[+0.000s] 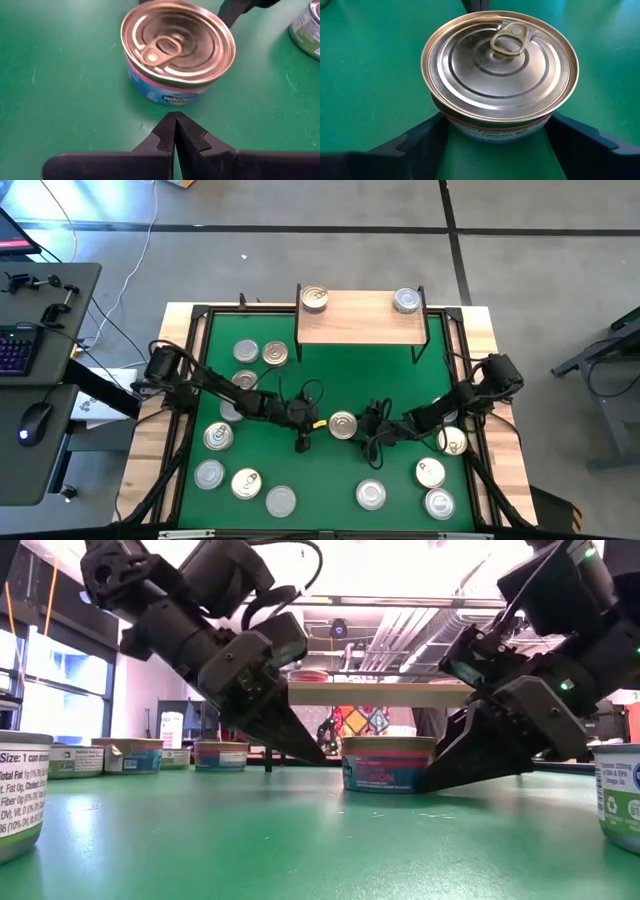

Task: Stack canned seafood by type on shelf
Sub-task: Put the blue pink tuna can on the shelf

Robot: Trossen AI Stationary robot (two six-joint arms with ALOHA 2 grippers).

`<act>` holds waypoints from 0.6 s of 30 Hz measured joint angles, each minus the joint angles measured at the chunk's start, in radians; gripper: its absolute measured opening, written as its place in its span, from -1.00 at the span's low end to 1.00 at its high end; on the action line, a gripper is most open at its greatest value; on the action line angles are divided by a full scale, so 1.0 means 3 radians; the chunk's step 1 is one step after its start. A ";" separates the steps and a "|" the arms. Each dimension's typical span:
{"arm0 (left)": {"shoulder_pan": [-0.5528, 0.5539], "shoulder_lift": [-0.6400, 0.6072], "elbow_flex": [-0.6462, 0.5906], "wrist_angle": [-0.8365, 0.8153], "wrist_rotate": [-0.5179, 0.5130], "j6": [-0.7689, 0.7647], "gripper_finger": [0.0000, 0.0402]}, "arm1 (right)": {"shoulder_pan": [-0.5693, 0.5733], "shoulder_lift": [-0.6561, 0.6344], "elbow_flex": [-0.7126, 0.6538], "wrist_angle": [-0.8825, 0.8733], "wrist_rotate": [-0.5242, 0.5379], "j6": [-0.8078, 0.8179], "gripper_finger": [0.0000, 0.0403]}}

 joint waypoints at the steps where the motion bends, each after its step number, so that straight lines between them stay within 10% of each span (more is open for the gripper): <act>1: 0.0001 0.0001 -0.0001 0.0013 -0.0010 0.0004 -1.00 | -0.0010 0.0000 0.0000 0.0003 -0.0051 -0.0013 0.56; 18: 0.0029 0.0011 -0.0013 0.0260 0.0087 -0.0018 -1.00 | -0.0293 0.0007 -0.0010 0.0249 -0.0536 -0.0537 0.92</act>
